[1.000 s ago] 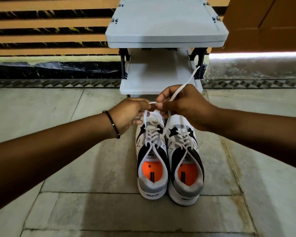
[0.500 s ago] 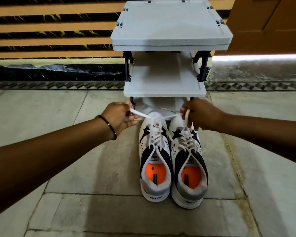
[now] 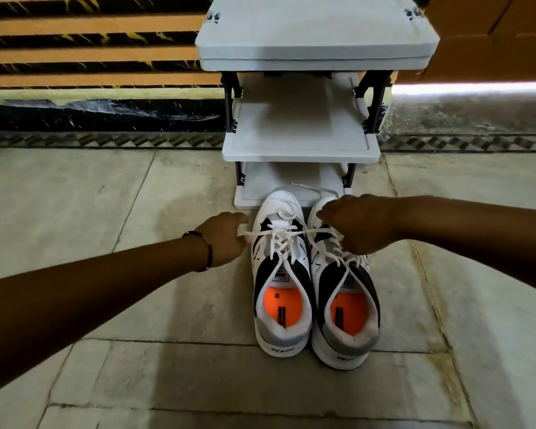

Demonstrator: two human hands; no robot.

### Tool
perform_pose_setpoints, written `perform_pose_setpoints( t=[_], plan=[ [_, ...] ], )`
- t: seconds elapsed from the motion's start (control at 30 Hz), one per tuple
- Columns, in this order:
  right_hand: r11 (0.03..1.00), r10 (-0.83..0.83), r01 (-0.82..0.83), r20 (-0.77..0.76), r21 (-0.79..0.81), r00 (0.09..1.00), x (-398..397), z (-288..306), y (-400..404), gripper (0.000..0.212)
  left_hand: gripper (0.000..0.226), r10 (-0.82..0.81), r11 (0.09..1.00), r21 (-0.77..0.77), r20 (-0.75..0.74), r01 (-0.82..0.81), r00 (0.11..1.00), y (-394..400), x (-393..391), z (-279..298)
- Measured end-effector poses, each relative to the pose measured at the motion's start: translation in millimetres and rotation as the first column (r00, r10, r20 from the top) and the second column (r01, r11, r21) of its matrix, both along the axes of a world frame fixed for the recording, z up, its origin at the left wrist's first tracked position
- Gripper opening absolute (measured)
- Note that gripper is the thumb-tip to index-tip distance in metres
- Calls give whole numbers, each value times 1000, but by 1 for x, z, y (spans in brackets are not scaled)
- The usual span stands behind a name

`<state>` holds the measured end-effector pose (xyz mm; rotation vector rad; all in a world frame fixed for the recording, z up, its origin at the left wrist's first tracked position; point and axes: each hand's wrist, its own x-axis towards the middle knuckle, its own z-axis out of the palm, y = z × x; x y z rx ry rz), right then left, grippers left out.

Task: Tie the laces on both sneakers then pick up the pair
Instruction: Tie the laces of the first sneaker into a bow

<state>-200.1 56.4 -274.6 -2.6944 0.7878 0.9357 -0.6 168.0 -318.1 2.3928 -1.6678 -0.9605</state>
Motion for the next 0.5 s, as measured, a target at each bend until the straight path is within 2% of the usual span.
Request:
perform_pose_setpoints(
  t=[0.07,0.13,0.27,0.4,0.5],
  plan=[
    [986,-68,51,104,159,992,5,-4,6,31,43,-118,992,-52,-43,115,992,-4,-15,-4],
    [968,-124,74,202,239,972,15,-6,13,28,37,-172,978,-120,-27,168,985,-4,-24,-4],
    [976,-137,76,302,205,943,36,-10,16,30,49,-274,934,-210,93,288,957,-9,-29,3],
    [982,-171,110,470,156,866,38,-14,17,19,37,-301,907,-249,182,340,936,-11,-28,12],
    [975,-218,154,552,161,805,32,-13,22,22,28,-375,868,-221,296,445,878,-10,-24,18]
  ],
)
